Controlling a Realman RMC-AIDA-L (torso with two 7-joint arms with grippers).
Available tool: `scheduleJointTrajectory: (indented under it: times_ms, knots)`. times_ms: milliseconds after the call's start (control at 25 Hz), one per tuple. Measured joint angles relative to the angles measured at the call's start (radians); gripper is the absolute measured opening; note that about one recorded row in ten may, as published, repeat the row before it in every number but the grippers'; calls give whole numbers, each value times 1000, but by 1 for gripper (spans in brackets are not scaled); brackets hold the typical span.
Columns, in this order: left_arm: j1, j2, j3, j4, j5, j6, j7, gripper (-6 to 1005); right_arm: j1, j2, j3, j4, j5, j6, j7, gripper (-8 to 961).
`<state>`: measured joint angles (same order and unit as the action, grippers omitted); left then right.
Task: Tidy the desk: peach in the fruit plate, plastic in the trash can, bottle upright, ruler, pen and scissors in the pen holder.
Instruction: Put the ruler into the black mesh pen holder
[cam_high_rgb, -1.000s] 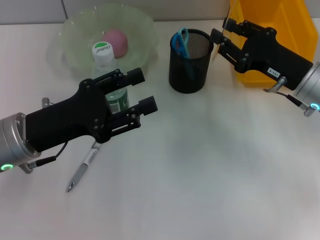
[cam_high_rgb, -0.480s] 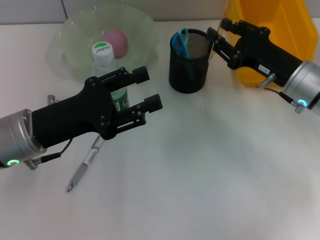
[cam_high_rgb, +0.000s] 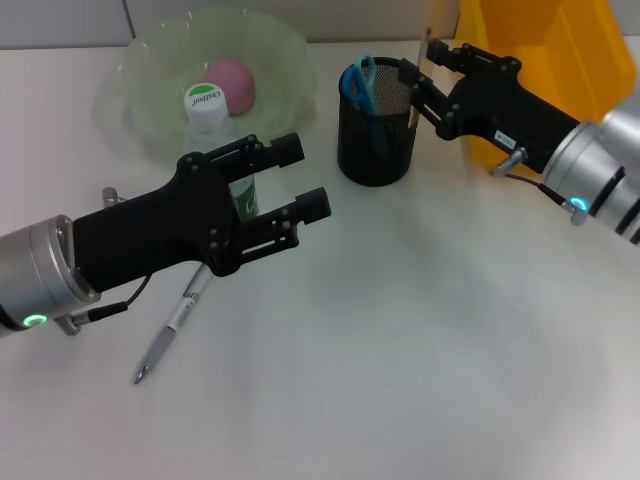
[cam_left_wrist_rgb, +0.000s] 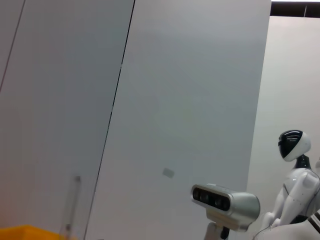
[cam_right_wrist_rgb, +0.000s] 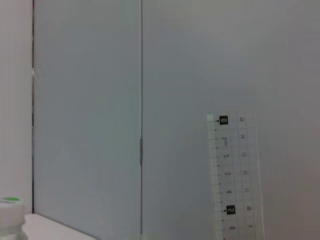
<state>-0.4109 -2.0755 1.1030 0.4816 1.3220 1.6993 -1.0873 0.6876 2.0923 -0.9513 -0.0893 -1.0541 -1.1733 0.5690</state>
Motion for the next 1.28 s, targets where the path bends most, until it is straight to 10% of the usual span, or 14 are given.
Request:
scheduleJointTrajectory:
  times_ms: [1280]
  knots:
    - [-23,3,1,0,0,-34,1,662,26,1,1,-58,0,-59,61,386]
